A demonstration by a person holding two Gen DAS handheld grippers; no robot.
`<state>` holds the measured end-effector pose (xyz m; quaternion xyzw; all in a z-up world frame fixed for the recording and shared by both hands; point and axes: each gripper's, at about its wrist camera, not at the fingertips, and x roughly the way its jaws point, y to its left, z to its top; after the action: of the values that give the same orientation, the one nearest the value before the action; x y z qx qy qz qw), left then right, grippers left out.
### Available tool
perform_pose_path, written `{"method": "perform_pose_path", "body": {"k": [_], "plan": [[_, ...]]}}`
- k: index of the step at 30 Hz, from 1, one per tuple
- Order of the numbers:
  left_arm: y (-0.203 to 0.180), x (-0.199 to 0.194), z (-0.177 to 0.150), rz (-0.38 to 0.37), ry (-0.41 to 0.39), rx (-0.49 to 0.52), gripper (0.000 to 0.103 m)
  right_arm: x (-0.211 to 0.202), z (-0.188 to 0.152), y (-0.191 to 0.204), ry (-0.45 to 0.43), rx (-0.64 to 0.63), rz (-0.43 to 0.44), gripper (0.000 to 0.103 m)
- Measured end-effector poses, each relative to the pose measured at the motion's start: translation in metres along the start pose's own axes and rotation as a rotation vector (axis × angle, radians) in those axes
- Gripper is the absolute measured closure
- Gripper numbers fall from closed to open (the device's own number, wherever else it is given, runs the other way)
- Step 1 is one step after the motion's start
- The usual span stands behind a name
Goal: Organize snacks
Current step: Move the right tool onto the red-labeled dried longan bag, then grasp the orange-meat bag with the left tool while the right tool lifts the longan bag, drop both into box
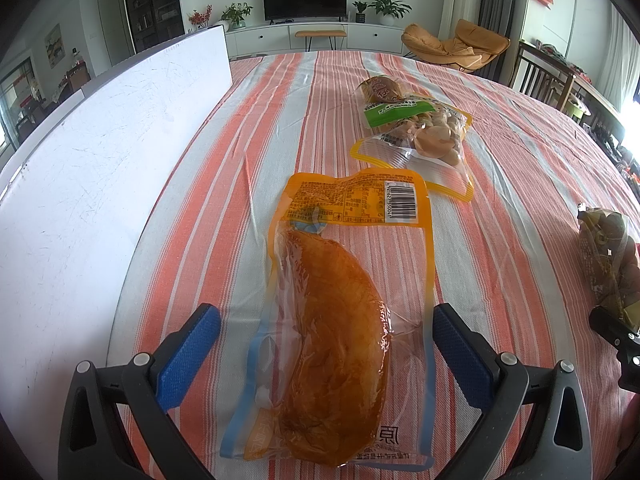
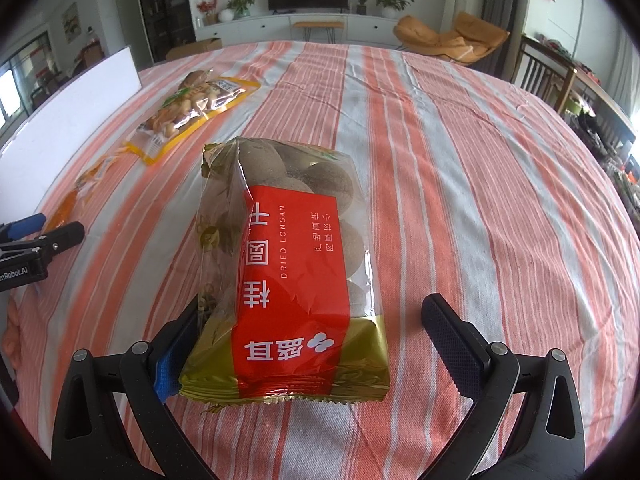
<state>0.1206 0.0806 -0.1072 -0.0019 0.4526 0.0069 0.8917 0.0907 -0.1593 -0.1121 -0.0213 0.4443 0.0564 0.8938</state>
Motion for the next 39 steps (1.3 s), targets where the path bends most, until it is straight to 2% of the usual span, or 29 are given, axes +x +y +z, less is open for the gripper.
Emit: {"method": "perform_pose_path", "body": {"k": [11, 16, 24, 25, 26, 27, 29, 31, 33, 36, 37, 38, 39], "plan": [[-0.001, -0.001, 0.0, -0.011, 0.005, 0.018, 0.0, 0.0, 0.001, 0.0, 0.001, -0.001, 0.0, 0.0], [-0.005, -0.008, -0.006, -0.032, 0.061, 0.048, 0.0, 0.0, 0.001, 0.0, 0.001, -0.001, 0.0, 0.0], [-0.007, -0.011, -0.008, -0.047, 0.072, 0.067, 0.001, 0.0, 0.001, -0.001, 0.001, -0.002, 0.0, 0.0], [-0.007, -0.012, -0.009, -0.051, 0.067, 0.07, 0.005, 0.0, 0.001, -0.001, 0.001, -0.002, 0.0, 0.0], [-0.007, -0.015, -0.009, -0.055, 0.055, 0.077, 0.015, 0.0, 0.001, -0.001, 0.001, -0.003, 0.001, 0.0], [-0.007, -0.018, -0.009, -0.056, 0.044, 0.085, 0.021, 0.0, 0.001, -0.002, 0.008, -0.01, 0.009, 0.0], [-0.007, -0.021, -0.01, -0.067, 0.041, 0.101, 0.034, -0.002, 0.005, -0.005, 0.074, -0.025, 0.035, 0.001], [-0.006, -0.023, -0.012, -0.073, 0.027, 0.104, 0.036, -0.011, 0.01, -0.011, 0.087, 0.016, 0.081, 0.001], [-0.005, -0.025, -0.015, -0.077, 0.015, 0.096, 0.037, -0.023, 0.017, -0.012, 0.061, 0.018, 0.104, 0.001], [0.0, -0.031, -0.016, -0.153, 0.007, 0.052, 0.038, -0.017, 0.031, 0.0, 0.094, -0.043, 0.082, 0.001], [0.001, -0.034, -0.016, -0.173, 0.005, 0.04, 0.038, -0.01, 0.034, 0.002, 0.115, -0.055, 0.066, 0.002], [0.002, -0.04, -0.017, -0.19, -0.005, 0.034, 0.038, -0.004, 0.035, 0.002, 0.132, -0.051, 0.071, 0.016], [0.001, -0.045, -0.017, -0.194, -0.016, 0.037, 0.038, 0.001, 0.036, 0.0, 0.147, -0.021, 0.098, 0.038]]}}
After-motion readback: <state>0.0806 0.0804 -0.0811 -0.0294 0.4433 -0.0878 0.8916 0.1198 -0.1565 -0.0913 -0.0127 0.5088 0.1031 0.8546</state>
